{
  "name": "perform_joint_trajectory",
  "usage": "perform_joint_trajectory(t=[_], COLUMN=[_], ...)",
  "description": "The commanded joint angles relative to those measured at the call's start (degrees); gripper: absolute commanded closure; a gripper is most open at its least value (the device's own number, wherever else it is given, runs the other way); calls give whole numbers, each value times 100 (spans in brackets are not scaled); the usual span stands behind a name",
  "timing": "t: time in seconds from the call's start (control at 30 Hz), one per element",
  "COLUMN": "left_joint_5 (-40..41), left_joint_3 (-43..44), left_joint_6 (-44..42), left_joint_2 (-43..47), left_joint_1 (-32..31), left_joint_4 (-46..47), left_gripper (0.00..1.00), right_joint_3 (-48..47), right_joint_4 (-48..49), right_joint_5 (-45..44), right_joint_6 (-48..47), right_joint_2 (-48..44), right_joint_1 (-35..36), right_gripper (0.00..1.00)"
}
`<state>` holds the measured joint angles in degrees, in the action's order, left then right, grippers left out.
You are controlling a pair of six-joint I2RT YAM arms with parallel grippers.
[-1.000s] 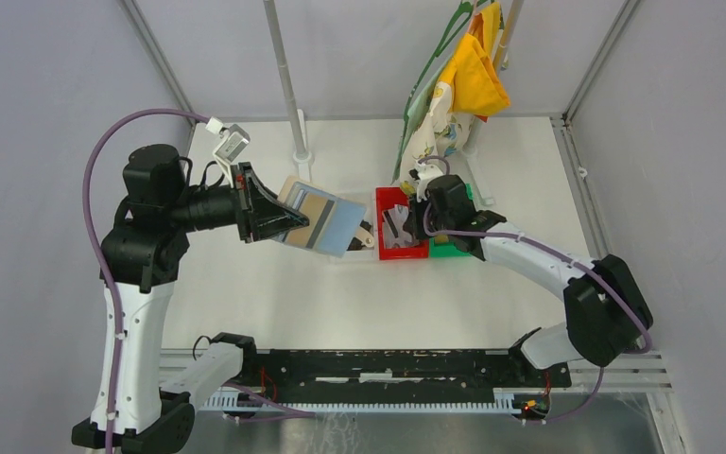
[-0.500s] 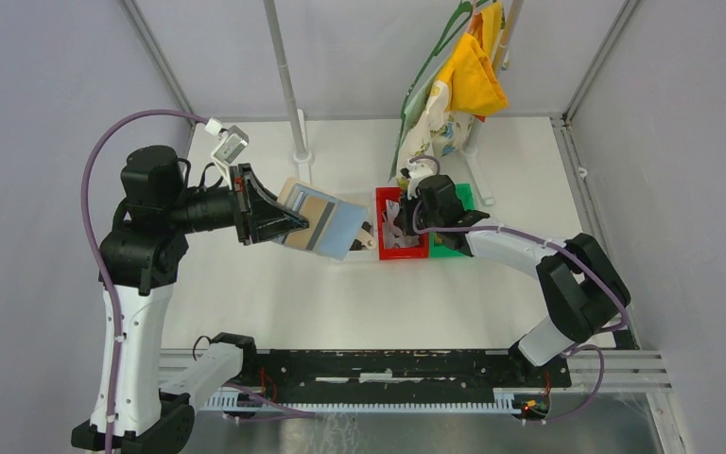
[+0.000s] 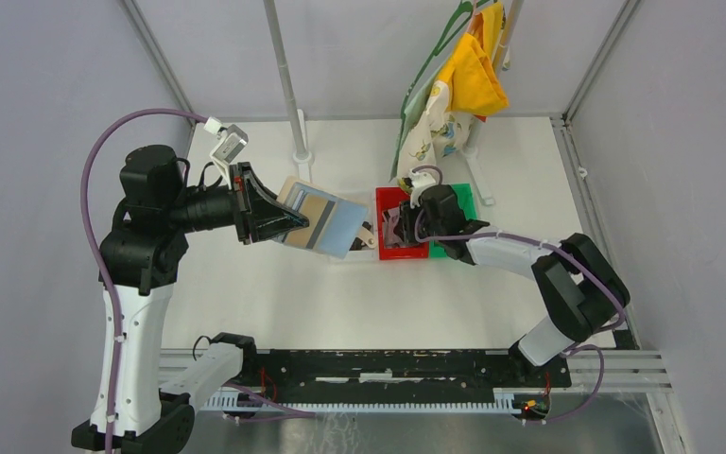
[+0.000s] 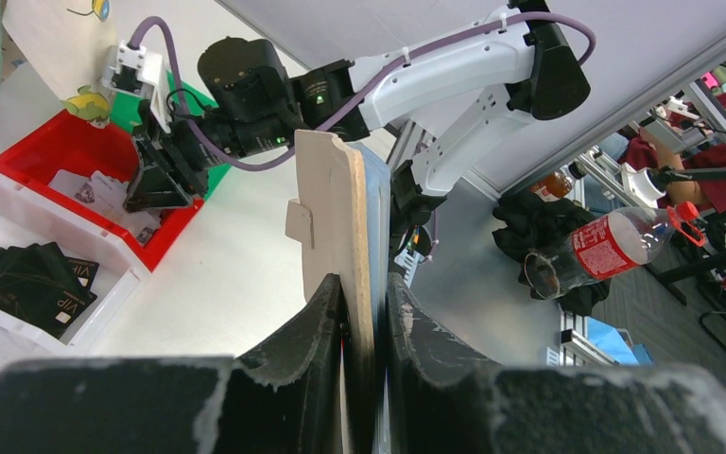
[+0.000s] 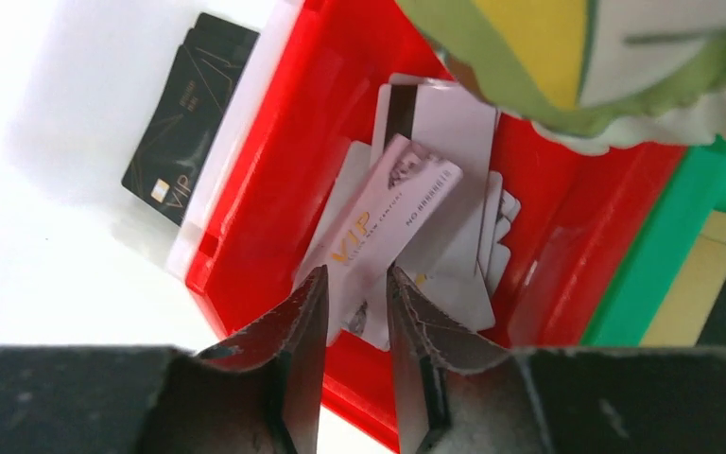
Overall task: Take the credit cards out of the card holder
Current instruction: Place the credit card in the storage box.
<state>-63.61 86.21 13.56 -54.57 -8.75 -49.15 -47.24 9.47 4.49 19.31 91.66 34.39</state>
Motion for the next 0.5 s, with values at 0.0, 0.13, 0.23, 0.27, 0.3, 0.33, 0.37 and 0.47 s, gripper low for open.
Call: perform_joint_trajectory(t=[0.0,0.13,0.23,0.27,0.3,0.33,0.37,0.47], left_joint_5=[-203,-205,-193,-202,-199,-195,-190,-233], left_joint_3=[185,170,108,76,45,25,10,-28], left_joint_6=[78,103,143,166,173,173,168,88], left_joint_2=[88,94,109,124,134,146,146,154], left_joint_1=[-14,-17,-13,-12,-12,-12,-15,-12], left_joint_4=[353,377,445,494,516,536,542,495], left_gripper=[97,97,97,97,97,97,97,97], right_joint_3=[179,243,324,357,402,435,460,503], right_joint_4=[425,232,28,-58,-115,-185,-255,-380], right_joint_5=[-360,-818,-1156,-1197,-1186,-1114,-1035,-576], right_joint_6=[-65,-242,-310,-306,-290,-270,-245,-256], right_joint_2=[-545,-997,-1483,-1701,-1919,-2220,-2481,-3369], right_joint_1=[12,106,250,305,359,431,500,709], right_gripper=[64,60,59,58,57,55,52,39])
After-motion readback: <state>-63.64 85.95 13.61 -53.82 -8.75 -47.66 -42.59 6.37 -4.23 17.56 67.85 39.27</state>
